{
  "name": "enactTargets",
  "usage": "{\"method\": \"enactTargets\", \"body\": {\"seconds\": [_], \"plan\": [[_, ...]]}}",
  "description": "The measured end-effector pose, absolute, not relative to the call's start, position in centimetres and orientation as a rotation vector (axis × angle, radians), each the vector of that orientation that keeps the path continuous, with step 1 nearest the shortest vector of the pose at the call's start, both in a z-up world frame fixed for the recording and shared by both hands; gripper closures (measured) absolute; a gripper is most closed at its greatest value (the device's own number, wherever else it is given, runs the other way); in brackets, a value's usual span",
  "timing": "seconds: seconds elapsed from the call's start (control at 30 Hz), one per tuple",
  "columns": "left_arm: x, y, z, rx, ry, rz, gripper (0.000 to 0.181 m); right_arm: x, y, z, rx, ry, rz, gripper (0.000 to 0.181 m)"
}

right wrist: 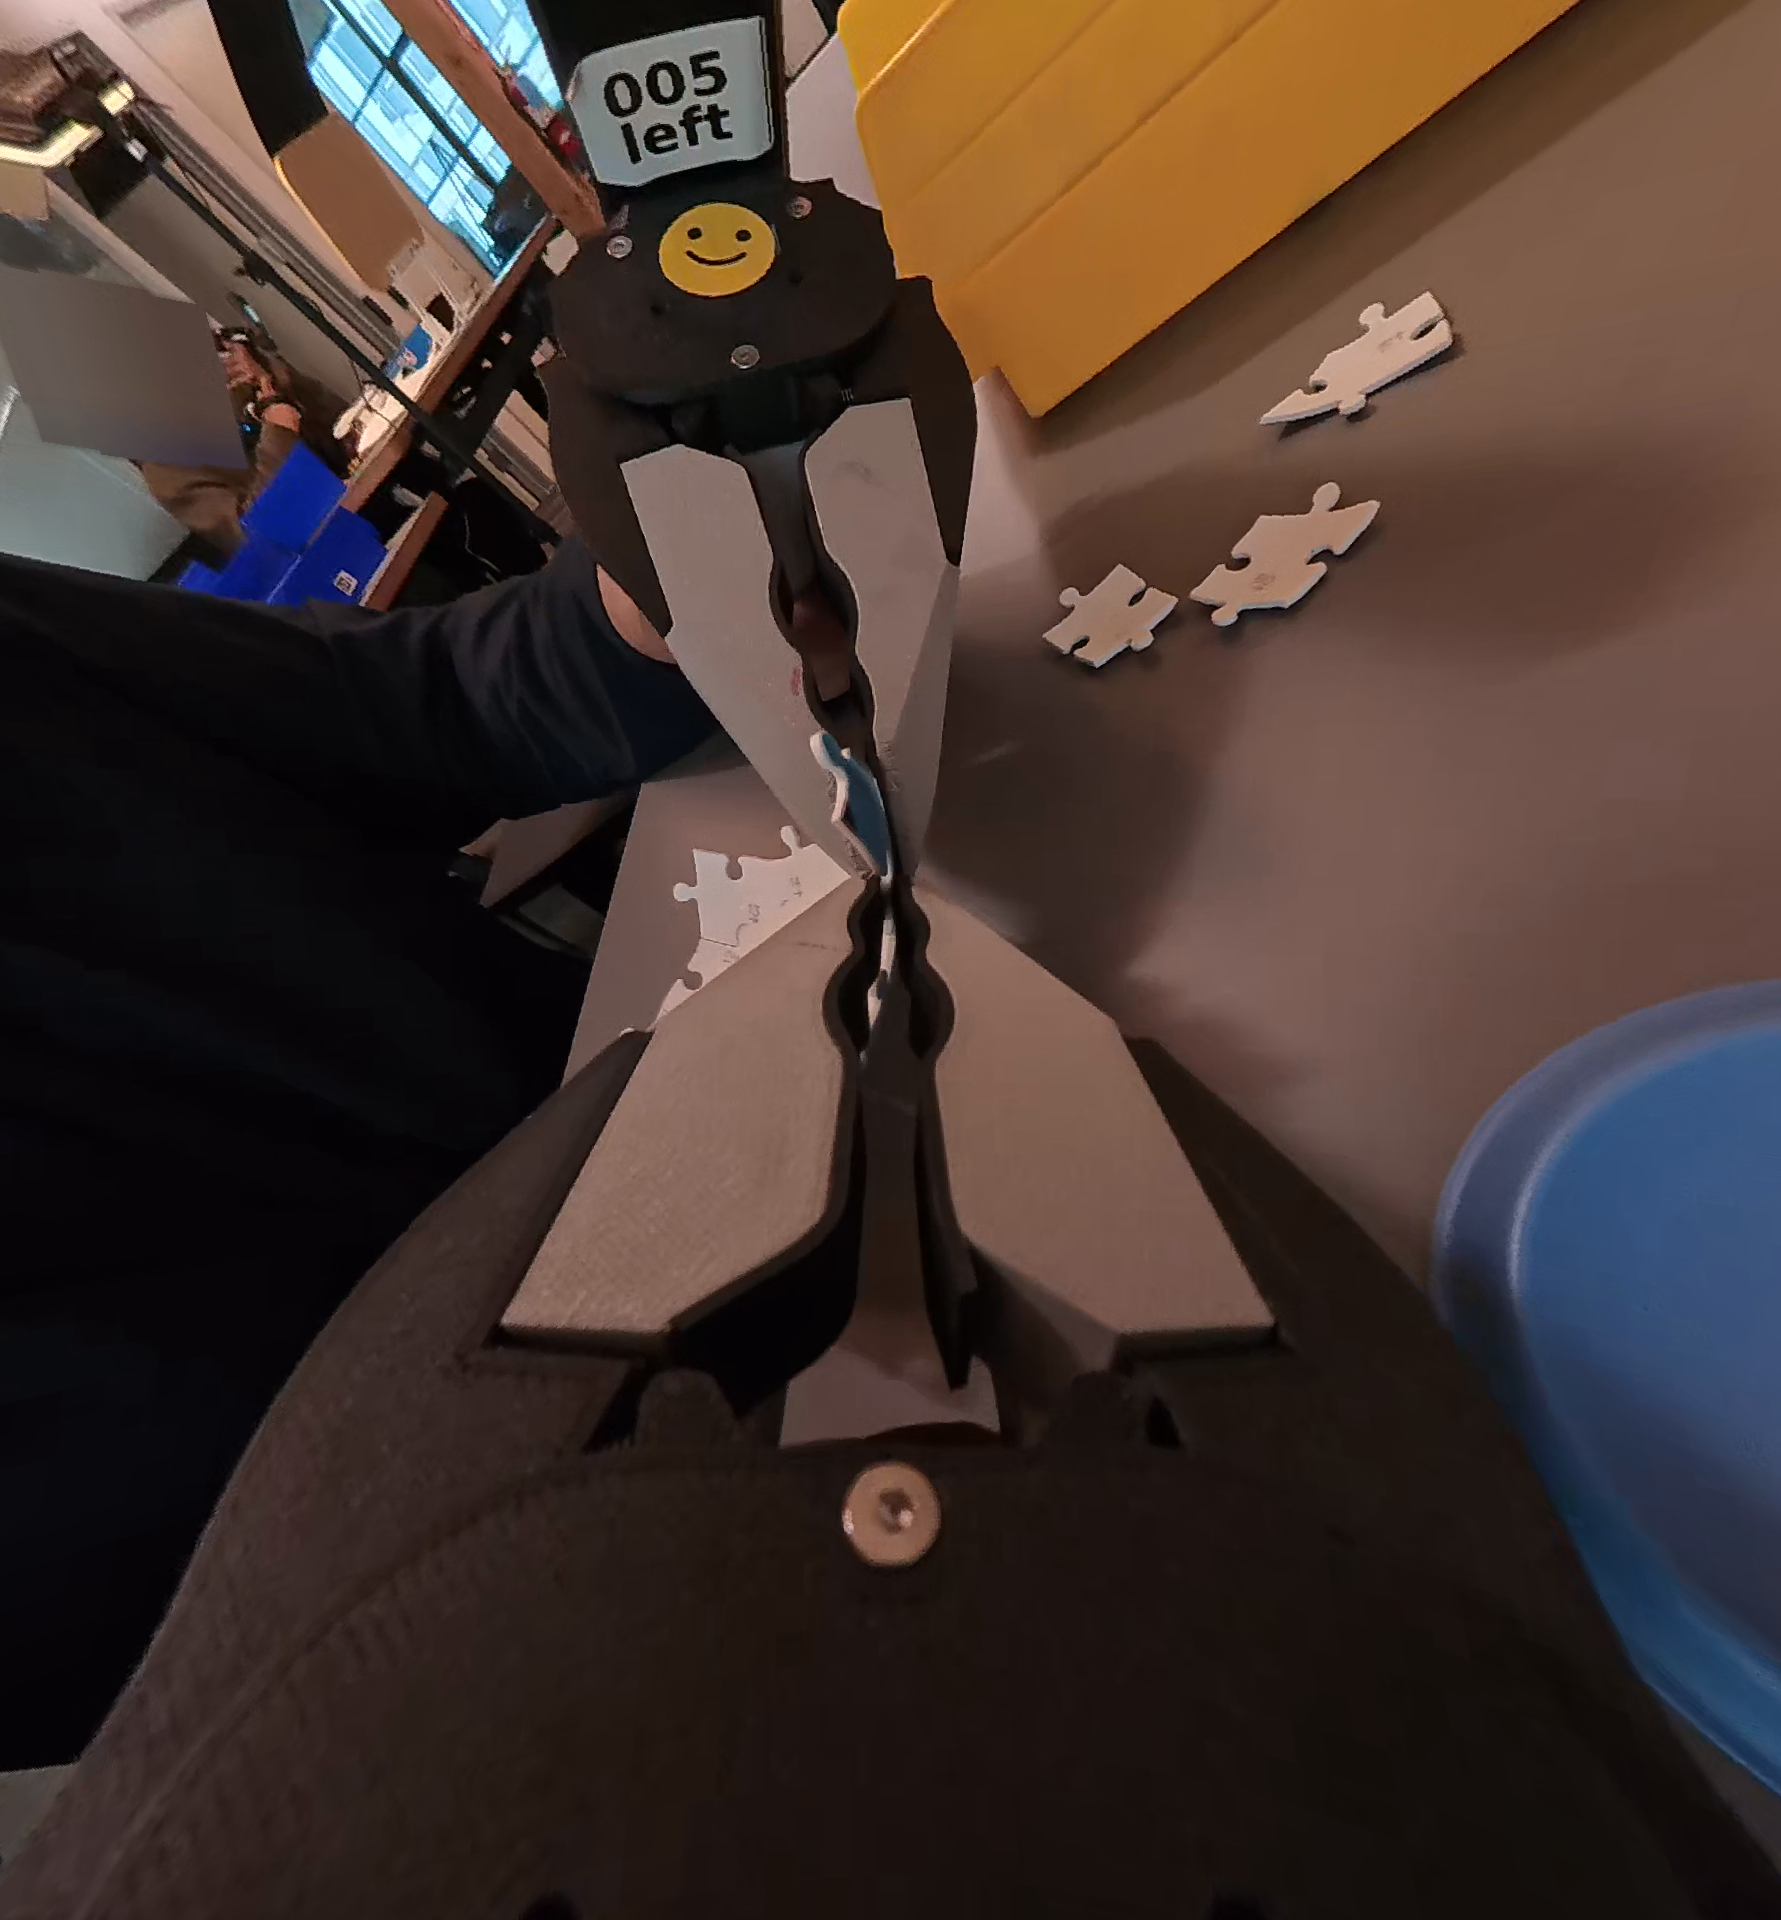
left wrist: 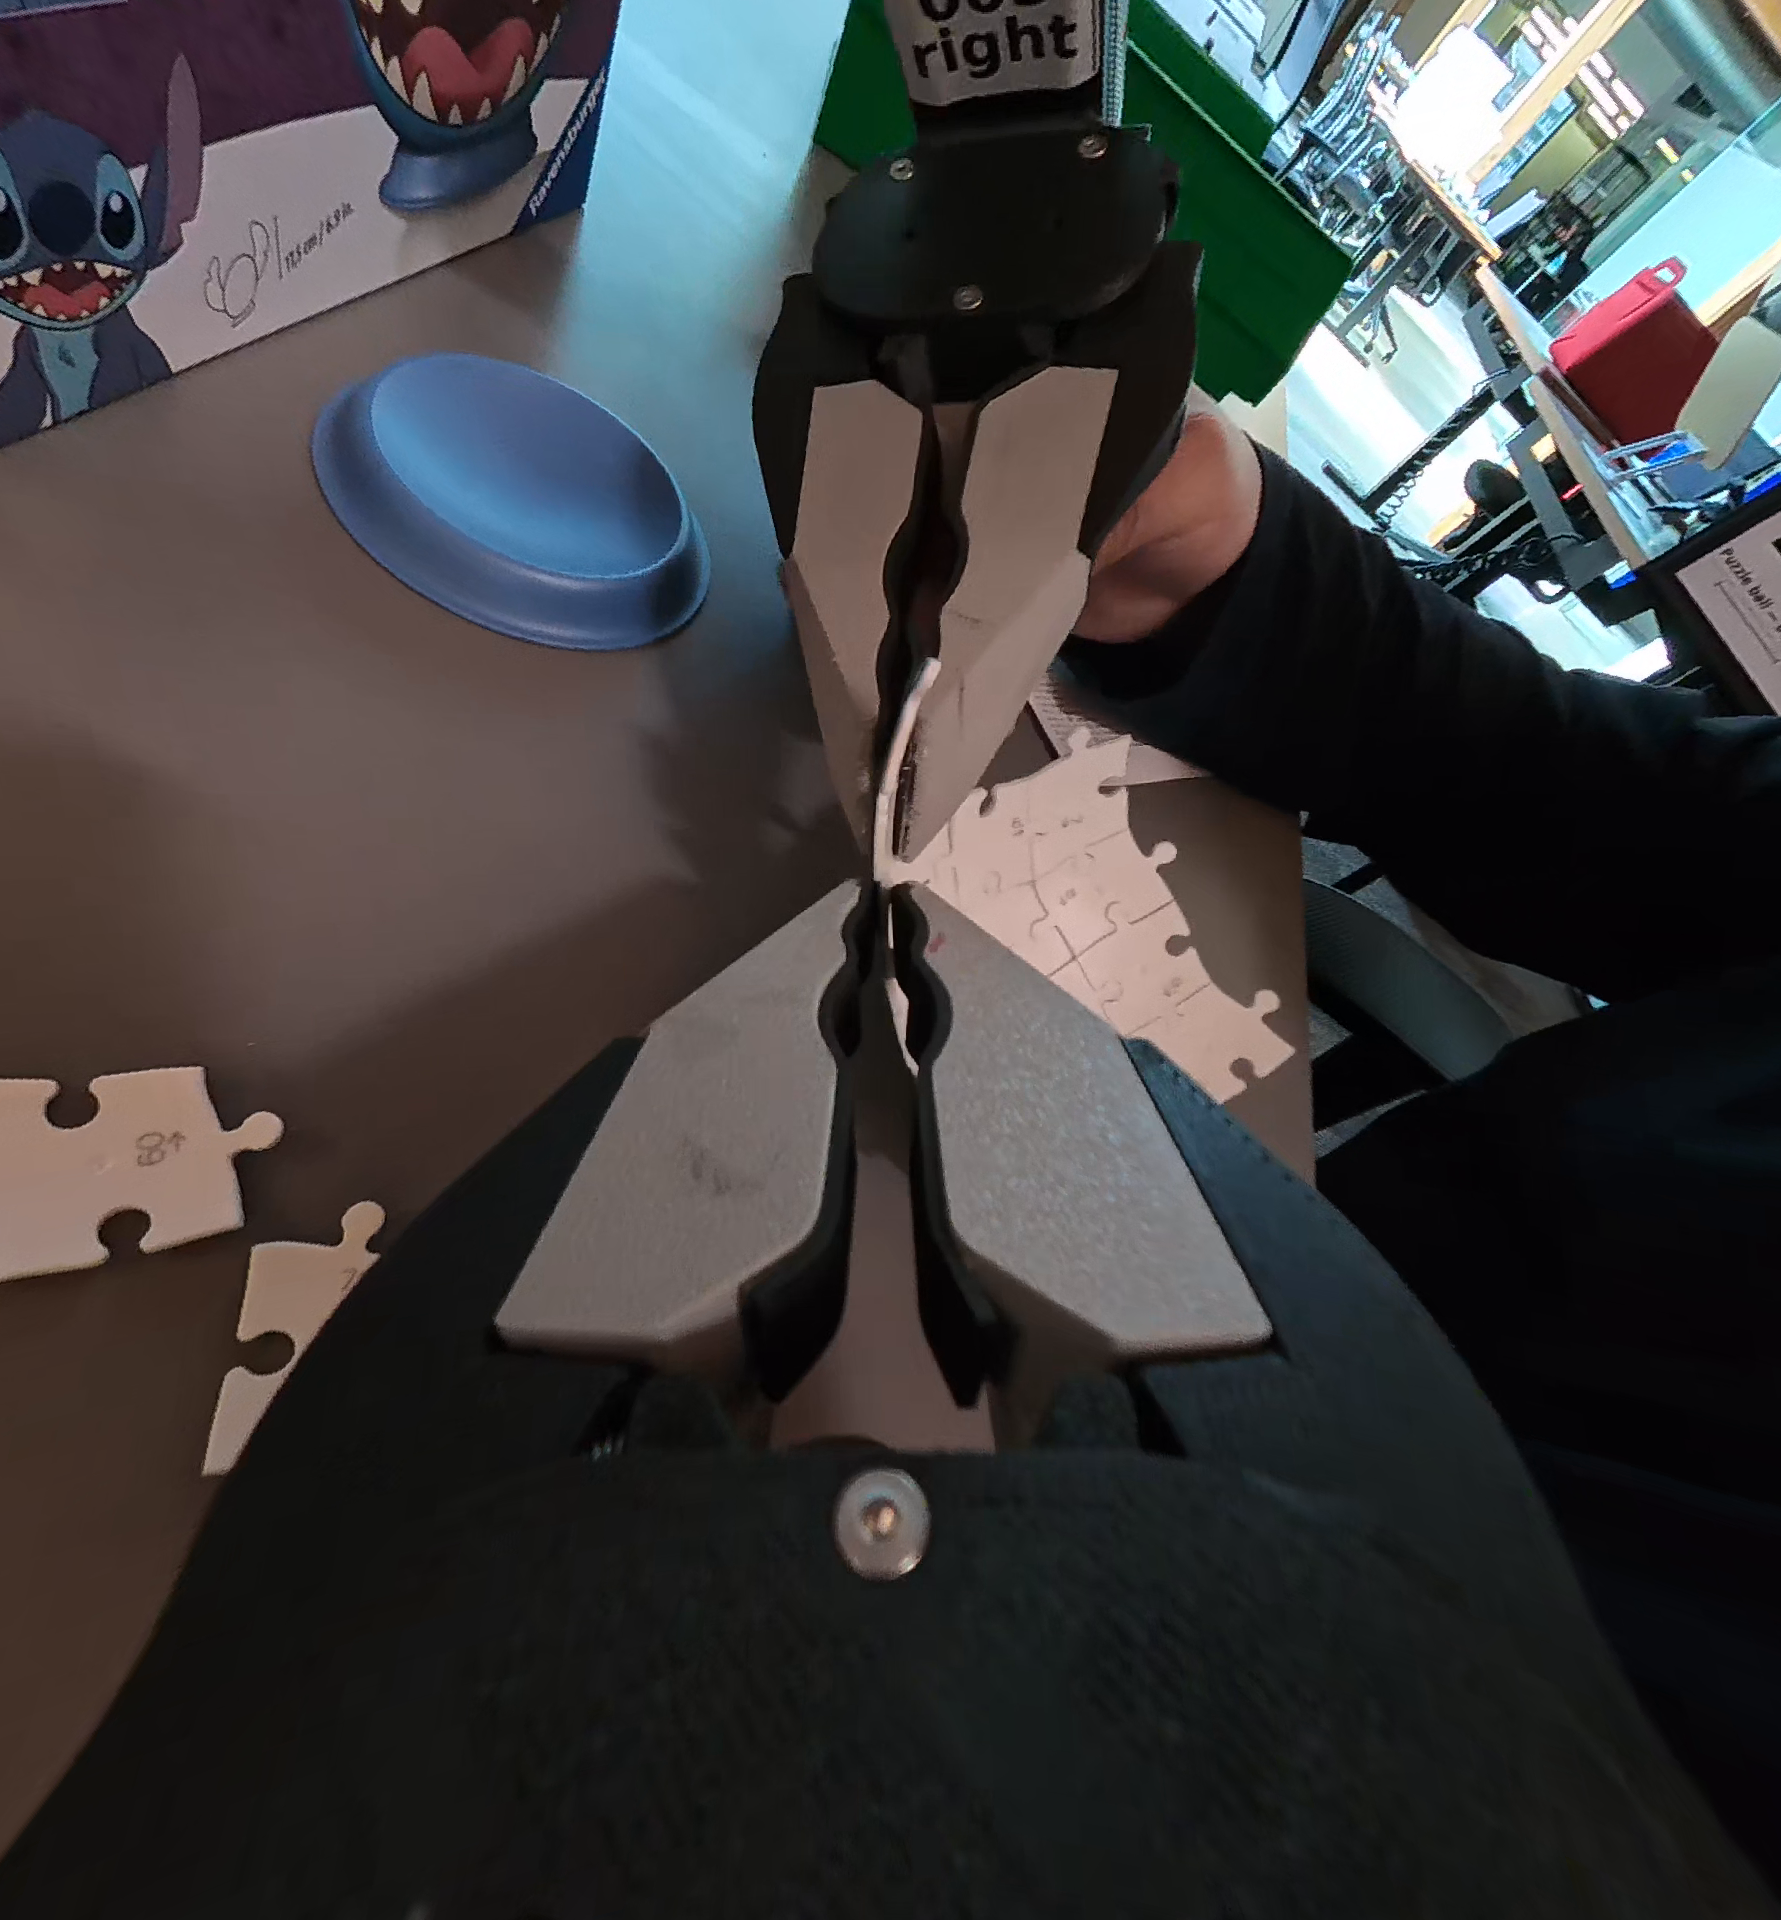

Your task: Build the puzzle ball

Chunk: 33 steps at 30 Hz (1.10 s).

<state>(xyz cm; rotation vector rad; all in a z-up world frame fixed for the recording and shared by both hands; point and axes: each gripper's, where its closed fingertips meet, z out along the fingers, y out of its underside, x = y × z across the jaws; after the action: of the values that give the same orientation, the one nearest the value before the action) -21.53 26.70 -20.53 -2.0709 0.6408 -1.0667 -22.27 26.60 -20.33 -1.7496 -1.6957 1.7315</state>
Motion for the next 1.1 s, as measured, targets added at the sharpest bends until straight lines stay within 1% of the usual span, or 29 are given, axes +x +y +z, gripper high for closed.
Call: {"method": "enactTargets", "body": {"seconds": [1.1], "plan": [[-21.54, 26.63, -20.54, -2.078, 0.654, -1.066, 0.181, -22.32, 26.47, -20.27, -1.659, -1.760, 1.639, 0.181]]}}
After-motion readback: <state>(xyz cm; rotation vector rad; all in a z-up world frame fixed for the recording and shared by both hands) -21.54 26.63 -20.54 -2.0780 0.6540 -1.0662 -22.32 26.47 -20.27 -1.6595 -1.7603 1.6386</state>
